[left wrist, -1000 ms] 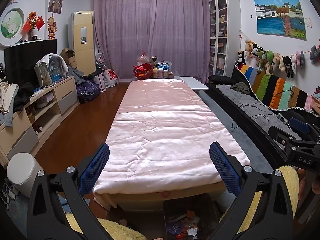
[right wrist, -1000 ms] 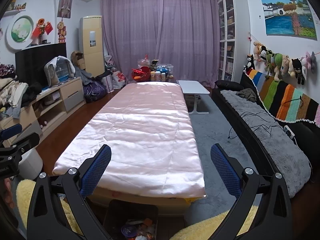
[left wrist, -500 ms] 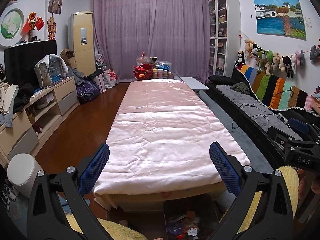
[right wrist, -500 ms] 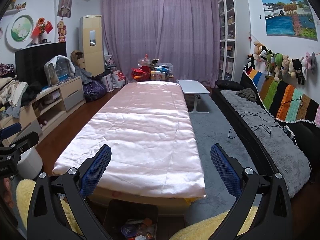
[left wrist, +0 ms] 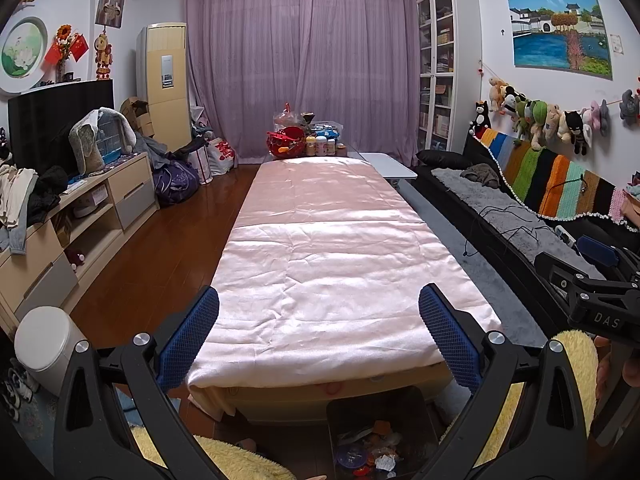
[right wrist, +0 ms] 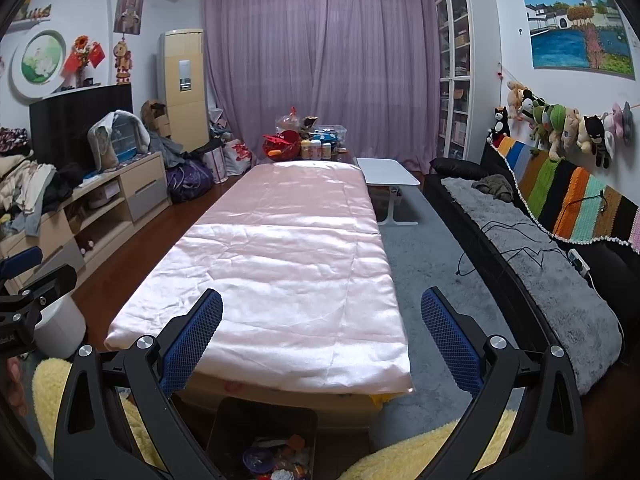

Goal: Collect trash

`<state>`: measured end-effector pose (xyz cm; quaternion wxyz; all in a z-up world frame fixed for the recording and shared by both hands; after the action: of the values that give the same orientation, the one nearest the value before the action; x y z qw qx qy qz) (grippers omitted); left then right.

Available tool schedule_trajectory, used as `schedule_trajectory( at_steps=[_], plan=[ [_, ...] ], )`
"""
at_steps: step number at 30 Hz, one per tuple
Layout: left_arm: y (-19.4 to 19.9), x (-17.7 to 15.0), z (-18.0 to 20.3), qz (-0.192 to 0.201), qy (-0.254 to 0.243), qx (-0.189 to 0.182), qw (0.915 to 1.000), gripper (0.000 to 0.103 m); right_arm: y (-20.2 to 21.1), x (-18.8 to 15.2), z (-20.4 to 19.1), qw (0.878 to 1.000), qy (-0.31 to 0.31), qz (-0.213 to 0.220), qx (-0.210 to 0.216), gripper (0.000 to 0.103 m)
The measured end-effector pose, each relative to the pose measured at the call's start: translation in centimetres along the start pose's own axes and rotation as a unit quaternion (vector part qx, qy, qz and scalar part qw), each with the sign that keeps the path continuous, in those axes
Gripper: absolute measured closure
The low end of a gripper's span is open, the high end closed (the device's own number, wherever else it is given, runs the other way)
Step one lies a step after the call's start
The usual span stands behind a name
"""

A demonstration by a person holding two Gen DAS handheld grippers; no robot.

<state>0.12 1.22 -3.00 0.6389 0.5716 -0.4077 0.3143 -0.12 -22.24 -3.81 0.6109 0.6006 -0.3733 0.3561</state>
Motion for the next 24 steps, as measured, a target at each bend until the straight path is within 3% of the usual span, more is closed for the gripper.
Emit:
schedule_trajectory(
  at_steps=[24],
  plan=[
    [0.01, -0.03, 0.13, -0.001, 0.0, -0.001, 1.0, 0.008, -0.1, -0.12, 0.05, 1.0, -0.002, -0.002, 0.001, 0.003]
  ],
)
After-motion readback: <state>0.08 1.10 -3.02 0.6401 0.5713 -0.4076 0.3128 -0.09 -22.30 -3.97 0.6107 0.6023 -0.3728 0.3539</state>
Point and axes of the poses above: each gripper's, at about its wrist camera, not at the fingertips, and y roughly against the way its jaws point, z to its right, x to its top, the point moved 2 cm from there along -y, roughly the way its jaws point, and after that the axes turned 3 degrees about -x, right-handed, at the moved point
